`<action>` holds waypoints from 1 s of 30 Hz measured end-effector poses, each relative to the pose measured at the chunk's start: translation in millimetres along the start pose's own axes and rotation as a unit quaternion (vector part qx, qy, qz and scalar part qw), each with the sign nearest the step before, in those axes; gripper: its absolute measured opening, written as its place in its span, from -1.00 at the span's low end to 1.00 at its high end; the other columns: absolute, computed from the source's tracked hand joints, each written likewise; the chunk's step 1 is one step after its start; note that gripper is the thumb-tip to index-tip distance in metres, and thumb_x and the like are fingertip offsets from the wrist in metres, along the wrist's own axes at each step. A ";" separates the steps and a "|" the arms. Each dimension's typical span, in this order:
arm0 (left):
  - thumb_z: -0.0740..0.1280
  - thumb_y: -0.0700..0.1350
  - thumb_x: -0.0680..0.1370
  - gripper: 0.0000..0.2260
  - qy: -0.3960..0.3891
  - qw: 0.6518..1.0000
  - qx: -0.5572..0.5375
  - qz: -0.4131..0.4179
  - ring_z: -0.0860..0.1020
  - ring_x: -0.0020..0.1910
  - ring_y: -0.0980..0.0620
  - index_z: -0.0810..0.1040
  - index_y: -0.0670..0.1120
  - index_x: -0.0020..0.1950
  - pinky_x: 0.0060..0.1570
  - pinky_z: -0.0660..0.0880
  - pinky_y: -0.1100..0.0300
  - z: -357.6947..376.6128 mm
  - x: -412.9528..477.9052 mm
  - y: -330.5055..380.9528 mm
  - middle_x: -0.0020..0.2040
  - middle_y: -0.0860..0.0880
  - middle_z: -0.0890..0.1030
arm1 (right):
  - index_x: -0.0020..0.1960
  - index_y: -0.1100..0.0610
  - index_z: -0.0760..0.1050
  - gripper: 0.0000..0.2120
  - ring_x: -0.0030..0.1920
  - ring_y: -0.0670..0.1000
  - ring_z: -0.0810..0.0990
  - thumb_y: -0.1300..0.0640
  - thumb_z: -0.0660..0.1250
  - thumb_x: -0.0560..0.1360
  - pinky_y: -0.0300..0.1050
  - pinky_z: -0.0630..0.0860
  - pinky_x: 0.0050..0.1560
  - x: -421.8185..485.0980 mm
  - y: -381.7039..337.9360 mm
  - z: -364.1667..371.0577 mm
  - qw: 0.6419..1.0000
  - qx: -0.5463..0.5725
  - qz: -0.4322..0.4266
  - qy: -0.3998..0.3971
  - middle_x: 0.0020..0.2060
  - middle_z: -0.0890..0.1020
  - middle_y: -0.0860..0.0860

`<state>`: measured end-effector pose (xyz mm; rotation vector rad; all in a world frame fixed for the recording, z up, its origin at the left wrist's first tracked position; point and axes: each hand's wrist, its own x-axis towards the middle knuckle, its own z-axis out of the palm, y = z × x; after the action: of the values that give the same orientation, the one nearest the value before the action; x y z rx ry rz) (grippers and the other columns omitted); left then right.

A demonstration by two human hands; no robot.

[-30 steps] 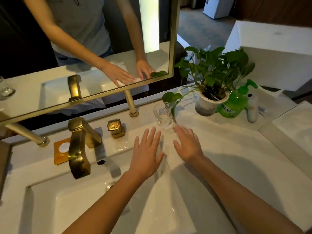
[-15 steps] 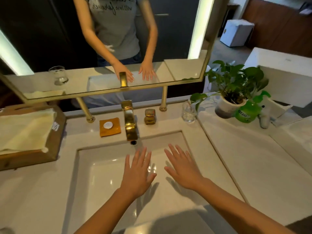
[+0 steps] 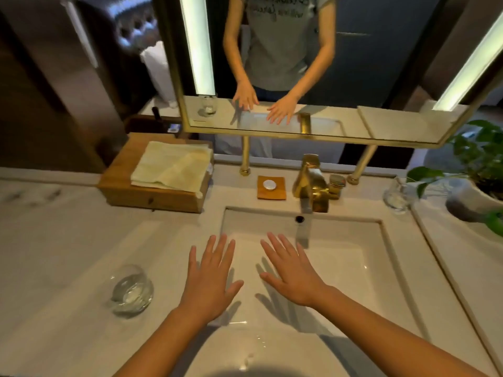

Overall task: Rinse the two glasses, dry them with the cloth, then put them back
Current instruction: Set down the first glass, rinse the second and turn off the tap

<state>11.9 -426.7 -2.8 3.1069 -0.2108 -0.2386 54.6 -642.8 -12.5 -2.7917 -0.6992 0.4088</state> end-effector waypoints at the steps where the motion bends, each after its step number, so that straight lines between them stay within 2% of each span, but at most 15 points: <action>1: -0.21 0.30 0.55 -0.33 0.011 1.000 0.006 -0.004 0.20 0.44 -0.16 0.21 -0.09 0.47 0.34 -0.07 -0.17 -4.7 -6.5 -14.6 0.45 -0.16 0.37 | 0.58 -0.08 -0.20 -0.26 0.56 0.02 -0.29 -0.36 -0.18 0.49 0.05 -0.33 0.45 5.7 -9.9 1.6 1.000 0.000 -0.011 -0.003 0.56 -0.26 -0.08; 4: 0.00 0.27 0.48 -0.34 0.037 0.999 0.027 -0.024 0.19 0.42 -0.15 0.24 -0.10 0.45 0.29 0.05 -0.21 -16.7 -26.8 -59.4 0.43 -0.16 0.40 | 0.58 -0.06 -0.20 -0.24 0.56 0.03 -0.29 -0.37 -0.17 0.48 0.09 -0.29 0.49 21.9 -39.1 6.2 0.999 -0.001 -0.047 -0.016 0.54 -0.27 -0.09; 6: 0.03 0.28 0.45 -0.32 0.037 0.998 0.030 -0.047 0.23 0.45 -0.17 0.25 -0.09 0.46 0.30 0.04 -0.20 -22.0 -41.7 -88.0 0.45 -0.15 0.38 | 0.58 -0.05 -0.22 -0.18 0.56 0.03 -0.29 -0.42 -0.17 0.44 0.12 -0.25 0.51 33.4 -60.8 10.5 0.997 -0.007 -0.067 -0.026 0.54 -0.29 -0.08; 8: 0.01 0.29 0.48 -0.31 0.041 0.997 0.010 -0.065 0.16 0.51 -0.15 0.17 -0.07 0.52 0.37 -0.07 -0.14 -26.5 -59.3 -109.4 0.53 -0.11 0.22 | 0.58 -0.05 -0.22 -0.12 0.56 0.03 -0.28 -0.47 -0.06 0.43 0.12 -0.24 0.51 44.5 -84.2 16.3 0.996 -0.009 -0.082 -0.039 0.55 -0.28 -0.06; 10: 0.05 0.26 0.53 -0.32 0.055 0.995 -0.038 -0.069 -0.03 0.55 -0.05 0.01 -0.04 0.56 0.46 -0.18 -0.01 -26.2 -74.4 -125.6 0.57 -0.03 0.00 | 0.58 -0.04 -0.20 -0.11 0.56 0.02 -0.26 -0.41 0.13 0.47 0.11 -0.21 0.51 54.4 -108.0 22.5 0.994 -0.001 -0.095 -0.049 0.57 -0.25 -0.05; 11: 0.10 0.23 0.54 -0.34 0.058 0.993 -0.081 -0.068 -0.02 0.55 -0.02 0.03 -0.04 0.55 0.49 -0.12 0.05 -26.4 -81.1 -131.5 0.57 0.00 0.02 | 0.59 -0.03 -0.18 -0.09 0.57 0.03 -0.24 -0.37 0.19 0.47 0.11 -0.19 0.52 58.9 -119.2 25.9 0.994 0.005 -0.101 -0.051 0.57 -0.22 -0.04; 12: 0.15 0.19 0.54 -0.38 0.068 0.988 -0.123 -0.067 0.09 0.53 0.00 0.11 -0.04 0.53 0.48 0.03 0.11 -27.0 -87.3 -135.6 0.55 0.01 0.14 | 0.59 -0.02 -0.16 -0.08 0.57 0.03 -0.21 -0.36 0.24 0.46 0.12 -0.17 0.52 62.8 -129.5 29.3 0.993 0.011 -0.107 -0.052 0.58 -0.19 -0.03; 14: 0.22 0.12 0.55 -0.53 0.090 0.978 -0.175 -0.069 0.34 0.37 0.06 0.29 0.01 0.43 0.26 0.32 0.21 -28.7 -97.5 -139.8 0.40 0.06 0.38 | 0.59 0.01 -0.10 -0.06 0.58 0.04 -0.14 -0.34 0.30 0.44 0.14 -0.12 0.53 70.5 -148.1 36.8 0.991 0.022 -0.120 -0.056 0.59 -0.11 -0.02; 15: 0.23 0.10 0.55 -0.58 0.089 0.976 -0.185 -0.072 0.41 0.29 0.07 0.33 0.03 0.39 0.15 0.37 0.22 -29.1 -100.7 -140.2 0.34 0.08 0.45 | 0.59 0.02 -0.07 -0.05 0.58 0.04 -0.11 -0.33 0.32 0.42 0.15 -0.11 0.53 74.2 -156.6 41.0 0.990 0.031 -0.125 -0.060 0.59 -0.08 -0.01; 17: 0.24 0.10 0.54 -0.59 0.078 0.979 -0.171 -0.073 0.47 0.23 0.04 0.37 0.04 0.37 0.09 0.40 0.22 -28.6 -101.3 -137.1 0.27 0.06 0.52 | 0.58 0.01 -0.04 -0.04 0.57 0.04 -0.07 -0.32 0.37 0.39 0.19 -0.10 0.52 81.3 -171.7 49.5 0.987 0.044 -0.135 -0.070 0.59 -0.02 -0.01; 19: 0.22 0.12 0.54 -0.59 0.049 0.990 -0.113 -0.068 0.44 0.26 -0.01 0.39 0.01 0.35 0.18 0.37 0.18 -25.0 -95.8 -132.8 0.27 0.01 0.53 | 0.57 0.00 0.01 -0.04 0.57 0.04 -0.04 -0.30 0.41 0.37 0.22 -0.12 0.51 88.4 -183.3 57.9 0.986 0.053 -0.141 -0.075 0.58 0.04 0.00; 21: 0.20 0.05 0.56 -0.62 0.000 0.996 -0.048 -0.070 0.42 0.28 -0.06 0.40 -0.03 0.35 0.25 0.34 0.14 -20.9 -86.8 -128.8 0.29 -0.04 0.51 | 0.55 -0.03 0.07 -0.08 0.57 0.04 -0.01 -0.27 0.43 0.37 0.24 -0.14 0.50 93.3 -192.1 64.5 0.986 0.077 -0.134 -0.069 0.57 0.11 -0.01; 24: 0.15 -0.14 0.59 -0.69 -0.036 0.995 -0.014 -0.088 0.49 0.21 -0.06 0.40 -0.09 0.33 0.14 0.41 0.14 -16.2 -70.1 -123.6 0.26 -0.08 0.52 | 0.50 -0.09 0.18 -0.17 0.55 0.04 0.08 -0.27 0.43 0.34 0.32 -0.13 0.50 97.0 -199.8 73.3 0.984 0.128 -0.117 -0.038 0.51 0.26 -0.06; 26: 0.13 -0.19 0.60 -0.70 -0.046 0.995 -0.021 -0.086 0.52 0.17 -0.05 0.43 -0.11 0.31 0.08 0.42 0.15 -14.8 -64.0 -119.5 0.23 -0.08 0.53 | 0.44 -0.13 0.27 -0.26 0.50 0.03 0.20 -0.24 0.42 0.33 0.35 -0.07 0.48 96.1 -201.0 77.1 0.980 0.161 -0.113 -0.021 0.42 0.38 -0.10; 30: 0.13 -0.18 0.60 -0.75 -0.055 0.996 -0.018 -0.062 0.56 0.02 -0.10 0.47 -0.13 0.23 -0.10 0.40 0.12 -16.5 -69.6 -110.8 0.07 -0.11 0.60 | 0.32 -0.14 0.40 -0.41 0.39 -0.05 0.36 -0.19 0.42 0.32 0.20 -0.05 0.50 87.1 -191.4 77.3 0.968 0.226 -0.107 -0.008 0.27 0.50 -0.16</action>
<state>-38.9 -307.3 20.8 3.0774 -0.0140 -0.4124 22.4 -423.8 -47.4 -2.2622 -0.7874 0.4799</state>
